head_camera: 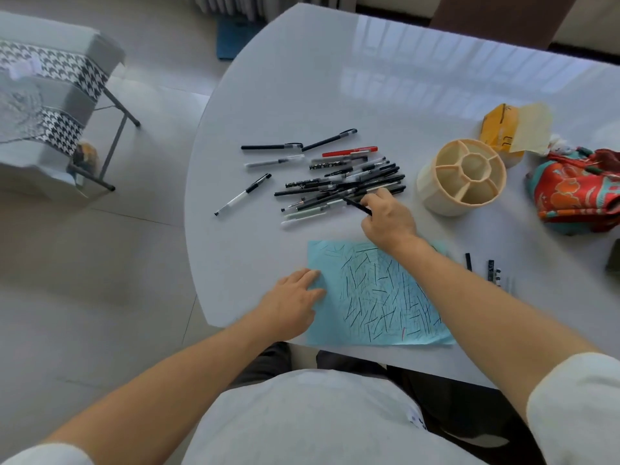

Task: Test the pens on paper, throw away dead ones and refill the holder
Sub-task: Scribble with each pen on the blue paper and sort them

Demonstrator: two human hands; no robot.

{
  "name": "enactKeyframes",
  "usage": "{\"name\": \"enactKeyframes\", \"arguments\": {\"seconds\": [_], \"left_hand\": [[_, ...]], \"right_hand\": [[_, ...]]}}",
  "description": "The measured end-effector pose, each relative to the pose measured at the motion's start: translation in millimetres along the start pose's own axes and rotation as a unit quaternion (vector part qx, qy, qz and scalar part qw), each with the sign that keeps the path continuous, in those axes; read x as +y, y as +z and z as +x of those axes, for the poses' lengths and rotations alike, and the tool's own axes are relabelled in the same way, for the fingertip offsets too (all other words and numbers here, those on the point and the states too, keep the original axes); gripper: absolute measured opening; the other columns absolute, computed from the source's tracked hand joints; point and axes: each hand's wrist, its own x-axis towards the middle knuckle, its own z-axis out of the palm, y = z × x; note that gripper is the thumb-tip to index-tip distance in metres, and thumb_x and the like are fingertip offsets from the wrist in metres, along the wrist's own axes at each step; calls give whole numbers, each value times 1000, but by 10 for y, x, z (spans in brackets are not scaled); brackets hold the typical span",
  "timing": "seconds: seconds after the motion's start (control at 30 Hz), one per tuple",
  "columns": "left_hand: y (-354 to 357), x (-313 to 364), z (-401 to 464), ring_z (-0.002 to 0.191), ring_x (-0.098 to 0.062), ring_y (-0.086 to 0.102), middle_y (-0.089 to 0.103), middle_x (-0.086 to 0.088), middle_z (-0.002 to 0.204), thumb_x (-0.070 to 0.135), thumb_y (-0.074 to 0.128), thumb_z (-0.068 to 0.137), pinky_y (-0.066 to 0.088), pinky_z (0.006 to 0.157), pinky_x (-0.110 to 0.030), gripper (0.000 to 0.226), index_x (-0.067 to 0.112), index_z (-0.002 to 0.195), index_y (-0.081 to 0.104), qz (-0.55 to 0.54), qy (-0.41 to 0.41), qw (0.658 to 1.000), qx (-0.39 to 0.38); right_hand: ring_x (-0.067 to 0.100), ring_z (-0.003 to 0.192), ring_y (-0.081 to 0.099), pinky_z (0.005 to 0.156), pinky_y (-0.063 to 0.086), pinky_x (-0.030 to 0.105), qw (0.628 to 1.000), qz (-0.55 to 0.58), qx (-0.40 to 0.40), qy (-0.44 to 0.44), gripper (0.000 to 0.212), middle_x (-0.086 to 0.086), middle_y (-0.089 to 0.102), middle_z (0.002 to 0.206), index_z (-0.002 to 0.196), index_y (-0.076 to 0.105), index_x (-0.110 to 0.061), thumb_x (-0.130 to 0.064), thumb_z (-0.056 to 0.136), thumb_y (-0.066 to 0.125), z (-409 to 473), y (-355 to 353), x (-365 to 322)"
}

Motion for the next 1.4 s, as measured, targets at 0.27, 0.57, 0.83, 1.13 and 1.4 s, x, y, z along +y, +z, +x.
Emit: {"name": "enactKeyframes", "arguments": {"seconds": [0.27,0.57,0.83,1.13,1.4], "left_hand": [[-229,129,90,96,-14,59,64,10,107,46,51,98,50,85,-36,36,25,128,55,-255,-112,956,93],[-386,15,104,63,-16,56,62,5,68,36,48,100,47,60,-37,24,25,80,56,-242,-75,966,58],[-300,-320,-20,82,-20,55,57,7,81,36,47,102,43,65,-33,27,20,81,54,-124,-72,985,99],[11,-149,165,128,-27,51,61,-8,130,32,60,95,46,102,-40,26,12,101,75,-30,79,988,127],[12,-128,151,134,-22,46,56,-3,138,35,57,96,41,104,-38,28,13,100,74,-54,56,989,124]], "right_hand": [[26,60,68,62,61,36,801,569,-42,179,7,8,70,70,92,70,-7,-13,95,67,-949,-34,-423],[22,59,63,56,54,29,766,606,-57,208,21,12,72,73,93,73,-2,-20,99,65,-1179,137,-569],[16,64,69,60,58,29,740,574,106,335,18,5,76,74,93,74,-8,-21,100,65,-829,88,-152],[7,79,74,79,61,26,886,431,21,169,16,-12,77,83,92,76,-31,-18,90,67,-804,410,-618],[2,77,70,77,57,21,930,335,43,148,11,-17,72,78,92,75,-28,-23,89,66,-815,449,-567]]}}
